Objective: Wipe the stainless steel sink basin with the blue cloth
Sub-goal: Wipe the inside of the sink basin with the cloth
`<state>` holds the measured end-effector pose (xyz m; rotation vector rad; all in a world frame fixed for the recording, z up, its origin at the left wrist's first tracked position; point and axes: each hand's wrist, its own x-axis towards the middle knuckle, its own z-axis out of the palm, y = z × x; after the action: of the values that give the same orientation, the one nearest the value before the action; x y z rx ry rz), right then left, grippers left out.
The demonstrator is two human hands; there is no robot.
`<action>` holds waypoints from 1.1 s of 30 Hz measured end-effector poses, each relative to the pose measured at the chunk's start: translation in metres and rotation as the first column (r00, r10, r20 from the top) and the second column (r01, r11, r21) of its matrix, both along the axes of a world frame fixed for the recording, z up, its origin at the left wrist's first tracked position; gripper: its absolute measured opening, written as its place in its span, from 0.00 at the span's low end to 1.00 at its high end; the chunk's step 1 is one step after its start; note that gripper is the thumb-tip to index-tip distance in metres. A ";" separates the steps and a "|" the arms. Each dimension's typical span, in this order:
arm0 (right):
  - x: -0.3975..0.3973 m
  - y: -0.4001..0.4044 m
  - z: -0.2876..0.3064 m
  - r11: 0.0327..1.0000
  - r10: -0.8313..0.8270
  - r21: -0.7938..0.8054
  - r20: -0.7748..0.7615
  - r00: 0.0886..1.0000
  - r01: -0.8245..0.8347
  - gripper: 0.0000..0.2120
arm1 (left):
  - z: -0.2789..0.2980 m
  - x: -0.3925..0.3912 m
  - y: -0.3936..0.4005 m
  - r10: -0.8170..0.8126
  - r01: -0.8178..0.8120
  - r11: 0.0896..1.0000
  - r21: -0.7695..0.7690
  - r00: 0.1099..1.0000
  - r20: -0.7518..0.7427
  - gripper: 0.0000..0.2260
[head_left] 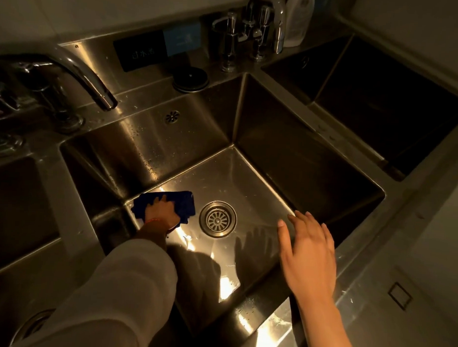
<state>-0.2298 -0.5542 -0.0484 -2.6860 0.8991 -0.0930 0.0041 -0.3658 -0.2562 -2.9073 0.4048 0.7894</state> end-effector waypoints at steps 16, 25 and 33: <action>0.001 0.000 -0.001 1.000 -0.011 0.016 0.039 0.999 0.011 0.23 | -0.017 -0.012 -0.013 0.150 -0.148 0.987 0.061 0.988 -0.040 0.31; 0.001 0.001 -0.001 1.000 -0.022 0.024 0.074 0.997 0.020 0.28 | -0.017 0.003 0.003 -0.285 0.294 0.946 0.138 0.955 -0.084 0.30; 0.001 0.001 -0.002 1.000 -0.020 0.012 0.068 0.997 0.019 0.28 | -0.009 0.007 -0.001 -0.170 0.171 0.985 0.012 0.985 -0.038 0.31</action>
<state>-0.2291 -0.5532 -0.0507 -2.6464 0.9028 -0.1825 0.0109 -0.3671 -0.2652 -2.8003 0.6383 0.8163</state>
